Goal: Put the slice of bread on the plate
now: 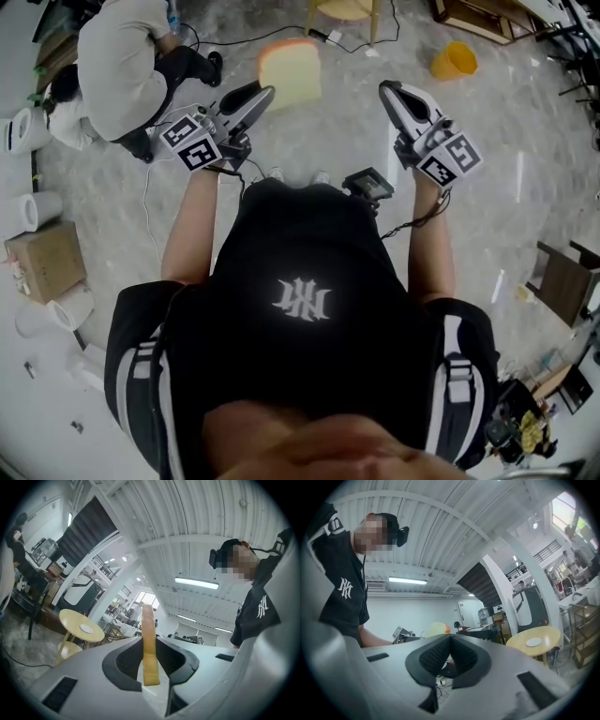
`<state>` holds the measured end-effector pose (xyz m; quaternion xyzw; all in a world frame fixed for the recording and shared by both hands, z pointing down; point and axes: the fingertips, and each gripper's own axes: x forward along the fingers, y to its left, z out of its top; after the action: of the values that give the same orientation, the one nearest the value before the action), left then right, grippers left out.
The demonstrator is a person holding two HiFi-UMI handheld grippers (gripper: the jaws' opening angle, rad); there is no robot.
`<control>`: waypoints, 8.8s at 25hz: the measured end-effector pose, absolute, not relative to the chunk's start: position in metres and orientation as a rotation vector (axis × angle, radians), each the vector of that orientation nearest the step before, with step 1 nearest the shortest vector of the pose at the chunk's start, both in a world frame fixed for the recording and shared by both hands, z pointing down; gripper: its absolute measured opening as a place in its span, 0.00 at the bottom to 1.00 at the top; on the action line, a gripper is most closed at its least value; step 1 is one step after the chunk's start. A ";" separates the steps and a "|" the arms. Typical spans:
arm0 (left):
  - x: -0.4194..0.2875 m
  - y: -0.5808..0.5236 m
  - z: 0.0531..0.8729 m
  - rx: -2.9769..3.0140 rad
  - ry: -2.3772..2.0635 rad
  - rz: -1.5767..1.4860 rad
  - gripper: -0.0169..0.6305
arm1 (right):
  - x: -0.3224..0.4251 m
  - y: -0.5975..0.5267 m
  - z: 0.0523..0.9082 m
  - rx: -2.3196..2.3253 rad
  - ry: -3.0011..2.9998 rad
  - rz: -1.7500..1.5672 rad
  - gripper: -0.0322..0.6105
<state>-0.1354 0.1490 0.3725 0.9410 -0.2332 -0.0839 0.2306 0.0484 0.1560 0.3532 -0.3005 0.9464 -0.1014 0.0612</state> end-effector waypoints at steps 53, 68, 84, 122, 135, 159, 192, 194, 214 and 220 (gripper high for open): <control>-0.136 -0.096 0.397 2.548 -0.489 -0.245 0.17 | 0.051 -0.071 0.361 -1.131 2.866 -0.295 0.06; -0.118 -0.205 0.391 2.562 -0.290 -0.248 0.17 | 0.052 -0.159 0.344 -1.312 2.860 -0.229 0.06; -0.040 -0.309 0.404 2.506 -0.401 -0.268 0.17 | 0.139 -0.271 0.358 -1.208 2.870 -0.260 0.06; 0.032 -0.429 0.423 2.375 -0.620 -0.266 0.17 | 0.206 -0.422 0.388 -0.891 2.936 -0.368 0.06; 0.007 -0.486 0.458 2.300 -0.495 -0.245 0.17 | 0.173 -0.477 0.391 -1.024 2.958 -0.414 0.06; 0.041 -0.523 0.493 2.192 -0.432 -0.225 0.17 | 0.202 -0.536 0.409 -1.085 2.960 -0.501 0.06; 0.075 -0.540 0.643 1.978 -0.620 0.026 0.17 | 0.221 -0.574 0.543 -0.859 2.969 -0.688 0.06; 0.079 -0.546 0.650 1.974 -0.633 0.074 0.17 | 0.225 -0.577 0.547 -0.858 2.964 -0.700 0.06; 0.067 -0.555 0.689 1.894 -0.768 0.340 0.19 | 0.225 -0.575 0.559 -0.838 2.964 -0.727 0.06; 0.067 -0.556 0.694 1.934 -0.811 0.434 0.20 | 0.222 -0.571 0.562 -0.823 2.969 -0.740 0.06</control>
<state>0.0672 -0.5565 0.6944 0.7924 -0.3323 0.1777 0.4797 0.2222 -0.5714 0.5624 -0.2597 0.9369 -0.2335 -0.0136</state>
